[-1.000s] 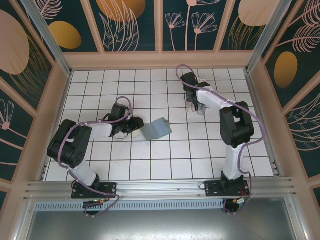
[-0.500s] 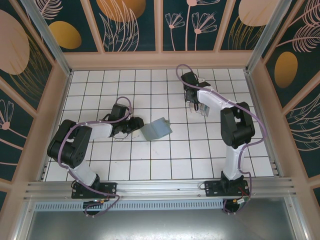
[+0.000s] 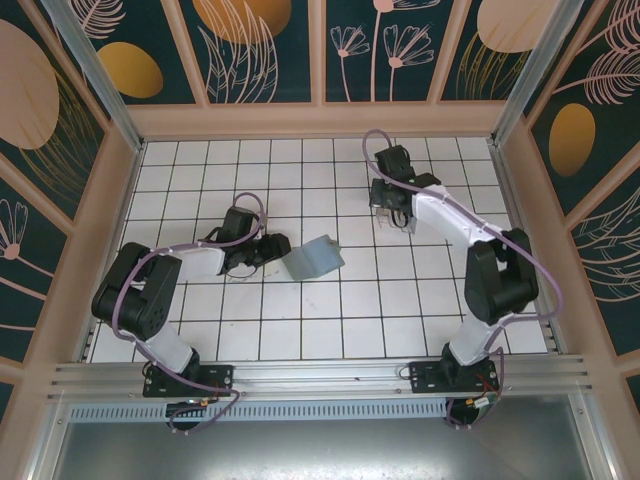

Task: Put the credit cards into the card holder
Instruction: Pick up the credit card from the storage box, then insert the credit card into the card slot.

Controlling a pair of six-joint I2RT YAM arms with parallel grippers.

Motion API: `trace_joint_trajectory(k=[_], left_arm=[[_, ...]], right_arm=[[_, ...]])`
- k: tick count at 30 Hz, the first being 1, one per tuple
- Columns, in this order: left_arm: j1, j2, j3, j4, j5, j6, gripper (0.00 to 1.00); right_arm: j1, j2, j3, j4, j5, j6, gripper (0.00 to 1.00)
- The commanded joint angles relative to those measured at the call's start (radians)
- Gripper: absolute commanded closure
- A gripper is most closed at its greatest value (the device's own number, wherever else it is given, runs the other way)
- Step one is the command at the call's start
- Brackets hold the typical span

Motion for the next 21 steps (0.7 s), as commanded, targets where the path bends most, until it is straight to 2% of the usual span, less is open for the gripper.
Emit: trace_joint_trajectory(k=[1,6,12,16,21], left_arm=[[-0.004,-0.032,-0.012,-0.044,0.007,0.033,0.46],[-0.004,-0.057,-0.066,-0.032,0.004,0.027,0.46],[-0.006,-0.061,-0.104,-0.071,-0.030,0.046,0.52],[-0.006,-0.053,-0.120,-0.068,-0.020,0.052,0.57],[-0.006,-0.037,-0.130,-0.045,-0.009,0.047,0.65]], right_arm=[[0.019,-0.081,-0.077,0.073,-0.252,-0.056,1.00],[0.051,-0.095,-0.155,0.093,-0.528,-0.121,1.00],[0.156,-0.001,-0.171,0.126,-0.673,-0.184,1.00],[0.195,0.082,-0.146,0.137,-0.656,-0.191,1.00],[0.191,0.156,-0.107,0.111,-0.671,-0.219,1.00]])
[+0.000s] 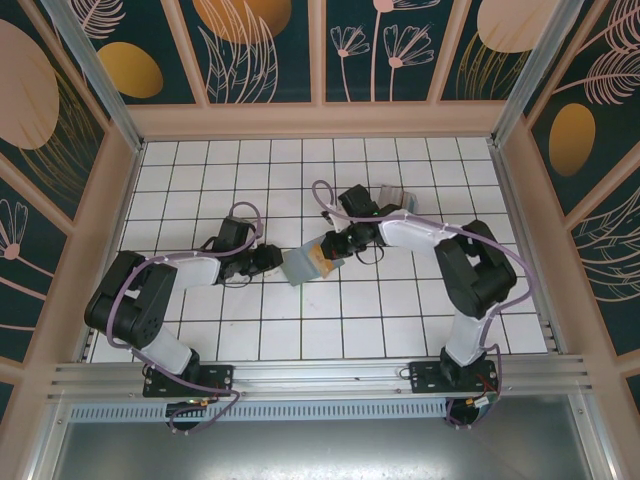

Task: Put the credit cards into the card holder
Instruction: Insert the credit card into the card slot.

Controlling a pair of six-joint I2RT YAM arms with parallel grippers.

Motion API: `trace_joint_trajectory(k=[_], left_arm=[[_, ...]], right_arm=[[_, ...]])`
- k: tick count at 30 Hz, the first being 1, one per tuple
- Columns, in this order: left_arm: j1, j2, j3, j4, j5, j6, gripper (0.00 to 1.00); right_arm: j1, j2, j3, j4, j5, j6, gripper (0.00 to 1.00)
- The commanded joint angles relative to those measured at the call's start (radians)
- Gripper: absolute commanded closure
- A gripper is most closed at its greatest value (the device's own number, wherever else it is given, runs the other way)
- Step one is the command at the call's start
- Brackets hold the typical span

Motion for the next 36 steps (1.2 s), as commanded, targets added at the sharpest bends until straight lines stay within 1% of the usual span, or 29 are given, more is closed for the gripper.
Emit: trace_joint_trajectory(k=[1,3,5,8,13,15,20,25,29,33,36], left_arm=[[-0.006,0.020,-0.028,-0.061,0.017,0.008,0.66],[-0.006,0.021,-0.029,-0.056,0.020,0.007,0.68],[-0.006,0.022,-0.038,-0.026,0.045,0.003,0.73],[-0.006,0.034,-0.028,-0.013,0.064,0.008,0.80],[-0.006,0.029,-0.016,-0.010,0.052,0.008,0.89],[-0.006,0.036,-0.001,-0.024,0.038,0.019,0.91],[-0.006,0.061,0.021,-0.032,0.040,0.024,0.92],[-0.007,0.072,0.035,-0.040,0.035,0.023,0.92],[-0.006,0.079,0.040,-0.046,0.031,0.026,0.92],[-0.006,0.079,0.035,-0.041,0.032,0.017,0.92],[-0.006,0.085,0.041,-0.046,0.033,0.021,0.92]], right_arm=[[-0.009,0.034,0.049,-0.004,-0.051,-0.044,1.00],[-0.011,0.062,0.056,-0.009,-0.097,-0.044,1.00],[-0.010,0.089,0.063,-0.010,-0.149,-0.049,1.00],[-0.015,0.101,0.060,0.006,-0.166,-0.042,1.00],[-0.055,0.116,0.061,0.036,-0.259,0.000,1.00],[-0.061,0.112,0.050,0.056,-0.283,0.019,1.00],[-0.066,0.098,0.012,0.144,-0.321,0.113,1.00],[-0.068,0.094,-0.042,0.230,-0.307,0.205,1.00],[-0.068,0.091,-0.061,0.225,-0.282,0.203,1.00],[-0.070,0.093,-0.077,0.236,-0.288,0.220,1.00],[-0.070,0.081,-0.117,0.305,-0.296,0.274,1.00]])
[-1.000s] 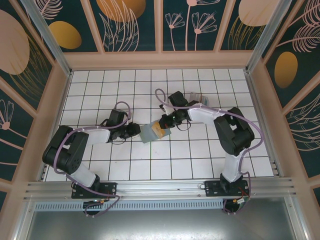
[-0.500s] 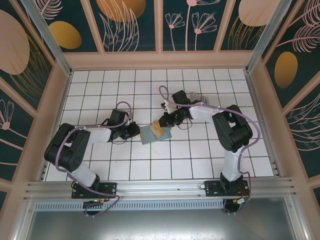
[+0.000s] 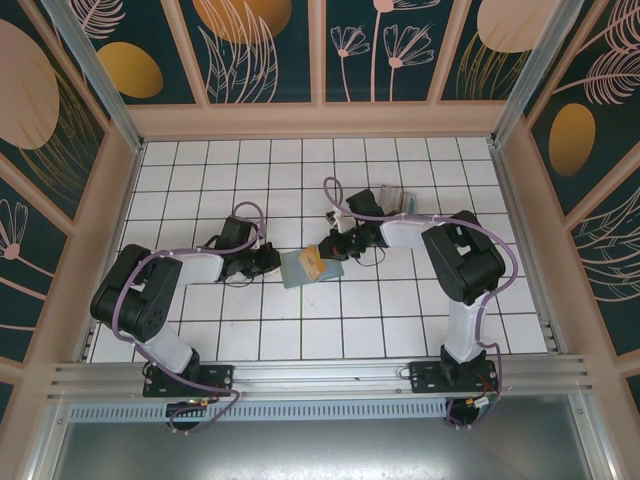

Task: Put the credit cards into the card holder
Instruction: Insert the credit card into the card slot.

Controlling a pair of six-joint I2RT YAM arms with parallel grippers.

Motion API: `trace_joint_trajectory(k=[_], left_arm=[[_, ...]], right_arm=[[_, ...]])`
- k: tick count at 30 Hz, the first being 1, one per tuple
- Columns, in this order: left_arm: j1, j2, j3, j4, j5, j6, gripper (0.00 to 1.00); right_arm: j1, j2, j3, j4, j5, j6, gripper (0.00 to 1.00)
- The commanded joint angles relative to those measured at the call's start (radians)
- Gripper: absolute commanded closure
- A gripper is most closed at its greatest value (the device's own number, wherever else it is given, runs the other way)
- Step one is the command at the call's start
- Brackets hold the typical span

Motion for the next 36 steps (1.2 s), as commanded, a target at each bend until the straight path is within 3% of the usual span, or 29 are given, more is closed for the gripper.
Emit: trace_joint_trajectory(k=[1,10,36], left_arm=[[-0.006,0.034,0.014,-0.044,-0.003,0.018,0.92],[-0.006,0.037,0.008,-0.044,-0.004,0.014,0.92],[-0.006,0.055,0.019,-0.043,0.001,0.011,0.92]], right_arm=[[-0.004,-0.022,-0.060,0.094,-0.014,0.080,1.00],[-0.001,-0.077,-0.204,0.352,0.033,0.253,1.00],[0.076,-0.040,-0.190,0.394,0.086,0.324,1.00]])
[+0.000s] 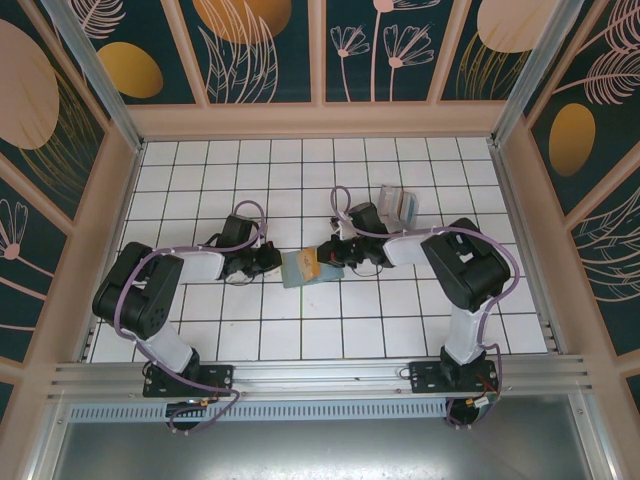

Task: Put the credit cards into the card holder
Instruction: Insert the credit card into the card slot.

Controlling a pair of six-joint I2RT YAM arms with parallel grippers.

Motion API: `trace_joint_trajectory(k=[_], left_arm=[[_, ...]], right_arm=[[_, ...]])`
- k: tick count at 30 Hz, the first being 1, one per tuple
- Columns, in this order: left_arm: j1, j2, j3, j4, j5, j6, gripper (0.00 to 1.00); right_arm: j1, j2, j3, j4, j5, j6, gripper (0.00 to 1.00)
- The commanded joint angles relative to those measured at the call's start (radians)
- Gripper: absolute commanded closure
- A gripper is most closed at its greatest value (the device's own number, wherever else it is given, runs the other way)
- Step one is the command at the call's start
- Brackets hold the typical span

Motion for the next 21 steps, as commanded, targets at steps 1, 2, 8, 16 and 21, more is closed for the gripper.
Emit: trace_joint_trajectory(k=[1,2,8,16,21], left_arm=[[-0.006,0.037,-0.001,-0.035,-0.012,0.007,0.92],[-0.006,0.037,-0.004,-0.032,-0.014,0.006,0.92],[-0.006,0.036,-0.010,-0.030,-0.015,0.001,0.92],[-0.005,0.037,-0.017,-0.016,-0.012,-0.007,0.92],[-0.006,0.037,-0.010,-0.036,-0.017,0.007,0.92]], right_arm=[[0.038,0.018,0.001,0.048,0.024,0.053,1.00],[0.044,0.015,-0.005,0.061,0.034,0.071,1.00],[0.077,-0.034,-0.078,0.154,0.143,0.154,1.00],[0.105,-0.023,-0.072,0.130,0.165,0.168,1.00],[0.106,-0.039,-0.025,0.011,0.220,0.103,0.91]])
